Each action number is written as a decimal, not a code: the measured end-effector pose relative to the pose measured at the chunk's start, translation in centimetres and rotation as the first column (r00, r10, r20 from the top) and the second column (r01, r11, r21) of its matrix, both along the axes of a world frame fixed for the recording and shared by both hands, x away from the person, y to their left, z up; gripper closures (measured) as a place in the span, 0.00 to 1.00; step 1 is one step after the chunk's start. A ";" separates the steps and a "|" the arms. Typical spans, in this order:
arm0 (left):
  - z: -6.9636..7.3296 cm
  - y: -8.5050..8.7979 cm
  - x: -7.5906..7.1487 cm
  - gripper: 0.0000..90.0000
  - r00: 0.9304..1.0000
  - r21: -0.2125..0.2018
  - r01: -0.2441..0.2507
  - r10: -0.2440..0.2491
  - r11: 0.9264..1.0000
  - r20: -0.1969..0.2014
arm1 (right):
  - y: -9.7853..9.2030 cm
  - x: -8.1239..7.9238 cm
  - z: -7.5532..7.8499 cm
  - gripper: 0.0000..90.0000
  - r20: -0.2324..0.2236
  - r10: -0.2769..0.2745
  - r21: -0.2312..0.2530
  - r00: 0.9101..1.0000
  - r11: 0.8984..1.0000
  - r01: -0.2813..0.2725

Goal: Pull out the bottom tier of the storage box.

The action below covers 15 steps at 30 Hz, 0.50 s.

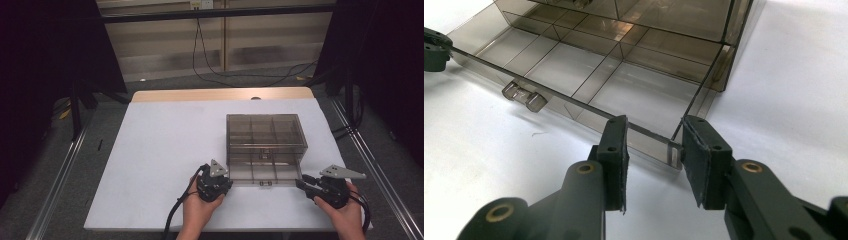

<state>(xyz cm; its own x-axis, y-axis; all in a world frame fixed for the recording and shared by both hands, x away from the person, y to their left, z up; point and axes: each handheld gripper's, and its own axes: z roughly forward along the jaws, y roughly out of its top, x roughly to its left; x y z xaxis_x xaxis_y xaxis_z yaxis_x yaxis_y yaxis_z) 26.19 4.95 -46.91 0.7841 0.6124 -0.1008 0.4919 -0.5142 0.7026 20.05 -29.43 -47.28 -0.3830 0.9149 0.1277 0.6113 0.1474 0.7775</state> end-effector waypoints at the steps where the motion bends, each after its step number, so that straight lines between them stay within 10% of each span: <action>1: 0.0 0.0 0.0 0.86 1.000 0.009 -0.001 0.001 1.000 -0.002 | 0.0 0.0 0.0 0.71 -0.001 0.003 0.000 1.000 1.000 -0.003; 15: -0.2 0.2 -0.3 0.86 1.000 -0.008 0.009 -0.009 1.000 -0.004 | 0.0 -0.3 0.1 0.71 -0.003 0.006 0.001 1.000 1.000 -0.006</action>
